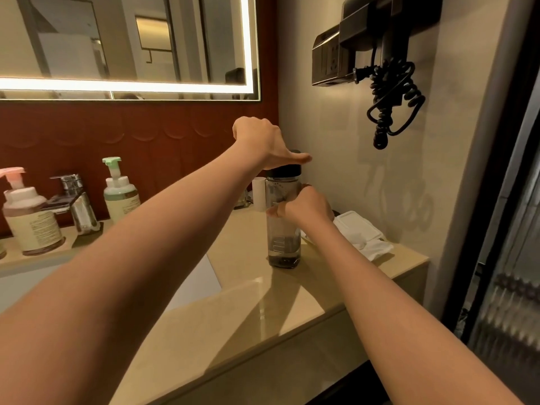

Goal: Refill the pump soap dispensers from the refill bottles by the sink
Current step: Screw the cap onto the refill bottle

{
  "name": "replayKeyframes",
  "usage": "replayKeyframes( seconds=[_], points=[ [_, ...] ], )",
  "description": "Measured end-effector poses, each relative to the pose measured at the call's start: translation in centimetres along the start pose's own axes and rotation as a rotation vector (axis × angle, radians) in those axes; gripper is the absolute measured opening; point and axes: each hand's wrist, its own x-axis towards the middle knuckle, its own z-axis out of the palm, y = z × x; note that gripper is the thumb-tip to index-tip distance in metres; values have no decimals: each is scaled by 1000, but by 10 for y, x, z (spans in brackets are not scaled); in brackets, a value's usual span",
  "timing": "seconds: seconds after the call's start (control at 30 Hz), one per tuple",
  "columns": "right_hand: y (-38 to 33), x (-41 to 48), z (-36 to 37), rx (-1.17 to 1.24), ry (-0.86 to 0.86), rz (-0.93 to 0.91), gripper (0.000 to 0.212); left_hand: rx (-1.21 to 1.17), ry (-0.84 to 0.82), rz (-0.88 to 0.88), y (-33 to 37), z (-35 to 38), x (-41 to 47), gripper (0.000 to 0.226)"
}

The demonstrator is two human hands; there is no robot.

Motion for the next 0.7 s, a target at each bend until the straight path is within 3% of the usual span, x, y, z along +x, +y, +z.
replayKeyframes(
  seconds=[0.13,0.27,0.3,0.4,0.6,0.7],
  points=[
    [0,1,1,-5,-3,0,68,-33,93,44,-6,0,5,77],
    [0,3,3,-11,6,11,74,-424,-312,201,-11,2,7,66],
    [1,4,4,-12,8,6,75,-455,-351,216,-10,2,7,61],
    [1,5,4,-19,3,-1,72,-429,-302,181,-8,4,12,63],
    [-2,7,4,-68,-8,20,68,-71,-141,66,3,-3,6,68],
    [0,10,5,-39,-11,18,74,-257,-315,108,0,-4,9,57]
  ],
)
